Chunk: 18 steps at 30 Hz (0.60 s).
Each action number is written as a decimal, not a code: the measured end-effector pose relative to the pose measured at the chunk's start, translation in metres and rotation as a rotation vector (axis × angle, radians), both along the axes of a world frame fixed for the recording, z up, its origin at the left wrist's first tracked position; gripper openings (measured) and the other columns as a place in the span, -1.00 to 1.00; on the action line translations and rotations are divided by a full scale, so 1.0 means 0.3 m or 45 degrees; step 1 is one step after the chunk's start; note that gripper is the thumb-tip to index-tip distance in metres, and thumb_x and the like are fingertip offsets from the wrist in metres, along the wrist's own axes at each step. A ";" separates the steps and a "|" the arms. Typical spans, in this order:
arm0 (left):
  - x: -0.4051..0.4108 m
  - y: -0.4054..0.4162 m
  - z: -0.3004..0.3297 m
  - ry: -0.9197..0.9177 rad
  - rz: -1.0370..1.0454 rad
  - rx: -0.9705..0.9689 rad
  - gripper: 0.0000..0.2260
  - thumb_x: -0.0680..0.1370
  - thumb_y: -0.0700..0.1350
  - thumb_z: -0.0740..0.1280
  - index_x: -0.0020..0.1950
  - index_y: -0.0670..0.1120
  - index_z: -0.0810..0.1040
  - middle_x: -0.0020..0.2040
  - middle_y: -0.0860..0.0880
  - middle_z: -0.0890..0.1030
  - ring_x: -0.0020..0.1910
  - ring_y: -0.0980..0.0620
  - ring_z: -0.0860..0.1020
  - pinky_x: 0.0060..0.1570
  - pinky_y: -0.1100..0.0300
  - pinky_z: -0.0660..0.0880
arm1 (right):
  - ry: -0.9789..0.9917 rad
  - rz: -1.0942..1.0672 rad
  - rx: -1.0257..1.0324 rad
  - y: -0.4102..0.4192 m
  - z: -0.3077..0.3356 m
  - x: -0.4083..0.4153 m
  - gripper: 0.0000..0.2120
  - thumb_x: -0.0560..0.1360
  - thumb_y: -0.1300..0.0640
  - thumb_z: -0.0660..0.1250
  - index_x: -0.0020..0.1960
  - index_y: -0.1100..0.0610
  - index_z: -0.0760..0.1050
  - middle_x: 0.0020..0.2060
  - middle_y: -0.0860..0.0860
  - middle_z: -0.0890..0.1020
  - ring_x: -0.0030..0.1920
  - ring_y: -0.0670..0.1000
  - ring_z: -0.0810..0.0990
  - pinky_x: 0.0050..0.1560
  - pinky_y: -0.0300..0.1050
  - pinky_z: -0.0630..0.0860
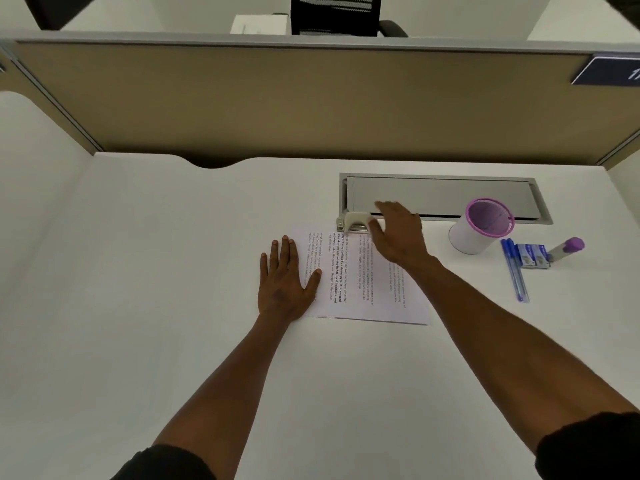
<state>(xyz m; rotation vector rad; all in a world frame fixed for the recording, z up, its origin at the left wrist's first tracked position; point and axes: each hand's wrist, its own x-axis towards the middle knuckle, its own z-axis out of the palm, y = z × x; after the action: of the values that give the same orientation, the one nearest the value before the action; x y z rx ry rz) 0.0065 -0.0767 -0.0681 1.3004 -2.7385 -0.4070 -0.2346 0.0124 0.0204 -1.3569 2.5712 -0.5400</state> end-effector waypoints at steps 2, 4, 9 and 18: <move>0.001 -0.001 0.003 0.000 -0.002 0.010 -0.21 0.58 0.39 -0.08 0.63 -0.07 -0.20 0.65 -0.04 -0.12 0.63 -0.04 -0.18 0.59 -0.09 -0.15 | -0.103 -0.342 -0.145 0.046 -0.002 -0.005 -0.53 0.58 -0.08 0.21 0.42 0.11 0.35 0.34 0.17 0.45 0.34 0.19 0.43 0.33 0.13 0.38; 0.001 -0.002 0.005 -0.003 -0.005 0.016 -0.21 0.58 0.39 -0.09 0.63 -0.07 -0.20 0.65 -0.04 -0.11 0.63 -0.05 -0.17 0.59 -0.09 -0.14 | -0.156 -0.595 -0.065 0.102 -0.015 -0.011 -0.48 0.53 -0.12 0.26 0.40 0.13 0.35 0.28 0.23 0.44 0.25 0.25 0.49 0.22 0.13 0.47; 0.004 -0.008 0.009 0.034 -0.011 0.031 -0.20 0.57 0.40 -0.10 0.64 -0.08 -0.15 0.65 -0.06 -0.05 0.63 -0.06 -0.12 0.59 -0.11 -0.11 | -0.289 -0.754 0.203 0.235 -0.078 0.011 -0.30 0.46 -0.25 0.29 0.40 0.21 0.30 0.28 0.25 0.42 0.31 0.27 0.41 0.20 0.17 0.45; -0.017 -0.010 0.070 0.131 0.041 0.217 -0.16 0.52 0.42 -0.05 0.64 -0.07 -0.07 0.65 -0.06 -0.04 0.63 -0.07 -0.12 0.58 -0.09 -0.20 | -0.277 -0.609 0.256 0.223 -0.068 -0.002 -0.28 0.45 -0.27 0.31 0.39 0.21 0.35 0.30 0.22 0.45 0.32 0.24 0.43 0.22 0.12 0.45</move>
<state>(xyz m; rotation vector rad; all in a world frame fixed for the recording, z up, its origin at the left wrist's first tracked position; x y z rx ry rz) 0.0015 -0.0797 -0.0471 1.3186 -2.6435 -0.6982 -0.2353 0.0791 0.0000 -0.5804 2.6724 -0.4502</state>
